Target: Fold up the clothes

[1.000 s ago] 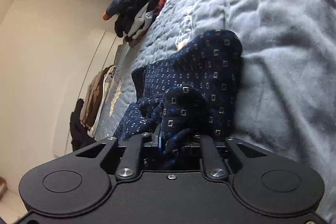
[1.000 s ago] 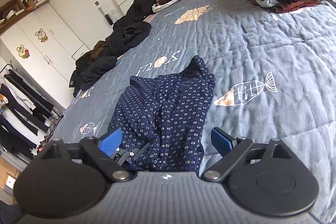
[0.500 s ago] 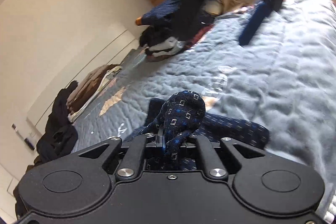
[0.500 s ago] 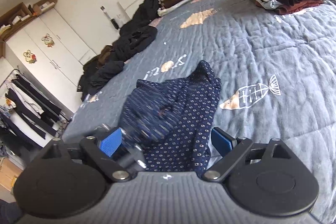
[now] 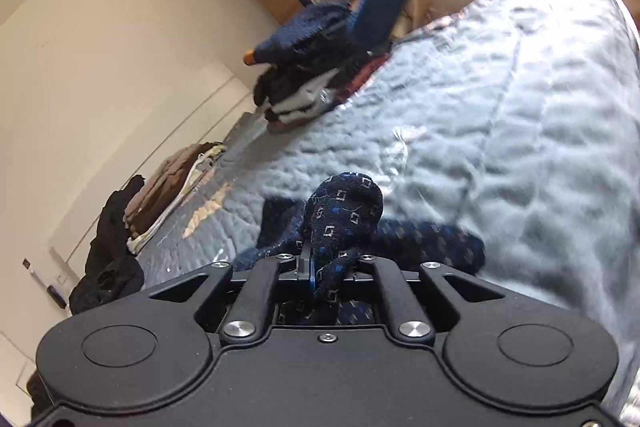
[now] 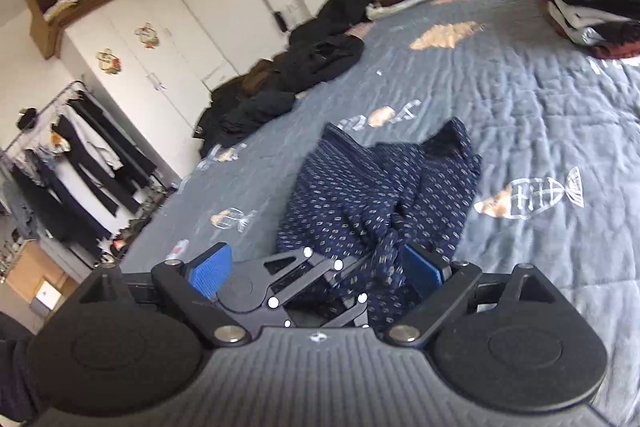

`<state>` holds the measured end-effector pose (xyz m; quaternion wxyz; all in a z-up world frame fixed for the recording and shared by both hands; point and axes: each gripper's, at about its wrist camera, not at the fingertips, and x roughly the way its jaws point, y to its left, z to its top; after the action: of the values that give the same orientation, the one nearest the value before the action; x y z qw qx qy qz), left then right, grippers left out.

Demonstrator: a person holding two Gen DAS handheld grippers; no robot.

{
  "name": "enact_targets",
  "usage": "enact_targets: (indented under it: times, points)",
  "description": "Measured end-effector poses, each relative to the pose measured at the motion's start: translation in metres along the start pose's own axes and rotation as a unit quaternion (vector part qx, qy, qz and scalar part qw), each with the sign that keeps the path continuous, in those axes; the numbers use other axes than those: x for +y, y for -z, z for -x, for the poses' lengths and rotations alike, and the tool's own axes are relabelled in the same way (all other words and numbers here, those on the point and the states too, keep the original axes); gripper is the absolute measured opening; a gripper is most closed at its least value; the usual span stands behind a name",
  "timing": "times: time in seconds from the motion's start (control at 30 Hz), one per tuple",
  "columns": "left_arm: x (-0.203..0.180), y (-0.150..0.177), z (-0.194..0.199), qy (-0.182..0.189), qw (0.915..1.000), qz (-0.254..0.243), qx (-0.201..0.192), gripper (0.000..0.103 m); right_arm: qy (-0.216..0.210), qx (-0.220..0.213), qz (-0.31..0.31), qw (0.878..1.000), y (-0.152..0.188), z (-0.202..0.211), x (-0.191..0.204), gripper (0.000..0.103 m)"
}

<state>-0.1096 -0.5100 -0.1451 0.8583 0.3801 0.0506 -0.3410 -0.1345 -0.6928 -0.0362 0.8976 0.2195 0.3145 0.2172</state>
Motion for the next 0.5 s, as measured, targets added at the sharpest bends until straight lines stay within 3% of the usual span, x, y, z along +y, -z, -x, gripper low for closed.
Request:
enact_targets:
  times: [0.27, 0.5]
  points:
    - [-0.013, -0.009, 0.001, 0.004, 0.9996, 0.008, -0.027, 0.008, 0.003, -0.012, -0.019, 1.0, -0.002, 0.011, -0.009, 0.092]
    - [-0.051, 0.025, -0.021, 0.044, 0.9972, -0.052, 0.031, 0.008, 0.013, 0.004, -0.012, 1.0, 0.0, 0.002, -0.007, 0.092]
